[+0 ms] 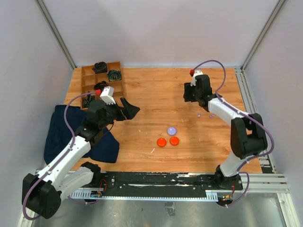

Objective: Insert the wireless bluetooth earbuds into the charging case
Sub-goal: Pick up the charging case at the center of the board, then open the charging case, then pick up the earbud from the center of the board.

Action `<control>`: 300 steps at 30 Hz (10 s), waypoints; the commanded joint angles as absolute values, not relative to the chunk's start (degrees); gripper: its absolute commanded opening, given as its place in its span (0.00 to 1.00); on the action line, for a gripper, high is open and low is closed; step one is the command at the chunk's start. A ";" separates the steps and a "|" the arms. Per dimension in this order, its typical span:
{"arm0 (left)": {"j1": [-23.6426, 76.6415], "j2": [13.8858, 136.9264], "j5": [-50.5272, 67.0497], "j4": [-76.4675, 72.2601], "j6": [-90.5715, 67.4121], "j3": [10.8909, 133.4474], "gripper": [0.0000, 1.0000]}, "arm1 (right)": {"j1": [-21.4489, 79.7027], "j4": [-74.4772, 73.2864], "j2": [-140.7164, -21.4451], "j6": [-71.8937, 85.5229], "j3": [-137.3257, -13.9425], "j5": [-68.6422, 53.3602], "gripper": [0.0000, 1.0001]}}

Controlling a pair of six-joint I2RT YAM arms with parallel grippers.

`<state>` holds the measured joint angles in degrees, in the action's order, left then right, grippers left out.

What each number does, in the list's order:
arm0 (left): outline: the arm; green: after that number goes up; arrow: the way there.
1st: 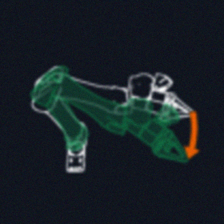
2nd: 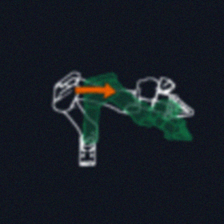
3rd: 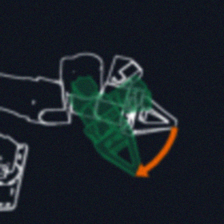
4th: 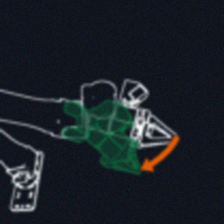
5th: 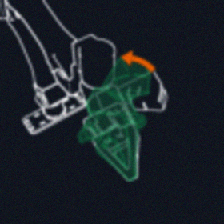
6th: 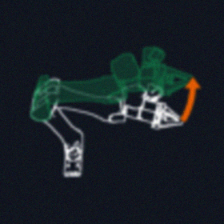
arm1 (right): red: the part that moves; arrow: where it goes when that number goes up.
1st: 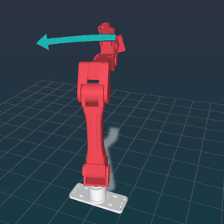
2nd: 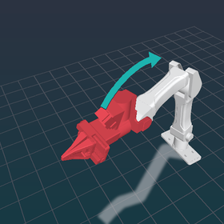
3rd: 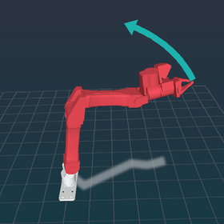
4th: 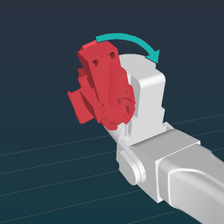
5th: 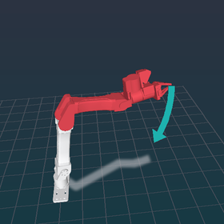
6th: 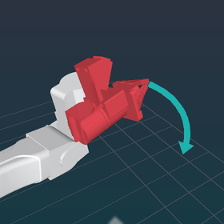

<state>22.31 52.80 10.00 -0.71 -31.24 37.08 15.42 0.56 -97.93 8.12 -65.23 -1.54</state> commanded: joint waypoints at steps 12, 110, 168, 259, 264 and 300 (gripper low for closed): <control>23.14 55.16 18.96 -13.13 -44.42 32.76 0.95 | 35.02 13.82 -76.86 7.74 -47.53 1.62 0.44; 41.56 61.06 28.55 -3.40 5.51 44.36 0.22 | 38.81 -21.29 -66.88 -22.91 -62.85 -43.35 0.70; 44.30 53.78 28.00 -20.87 3.23 31.25 0.60 | 35.95 -23.94 -66.30 -23.14 -62.30 -51.01 0.13; 44.38 60.02 35.80 -56.07 -9.14 21.15 0.00 | 39.01 -15.35 -61.18 -17.24 -61.21 -45.13 0.63; 44.39 60.10 36.59 -56.07 -9.06 20.86 0.00 | 39.02 -14.80 -60.54 -16.62 -61.08 -42.25 0.64; 44.08 65.27 23.10 -65.51 -10.87 13.62 0.00 | 26.98 -26.65 -65.39 -3.37 -59.92 -15.50 0.73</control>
<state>43.92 63.96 26.76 -58.52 -10.09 14.74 32.47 -22.85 -63.70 -8.73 -61.12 -21.96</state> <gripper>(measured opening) 0.293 0.734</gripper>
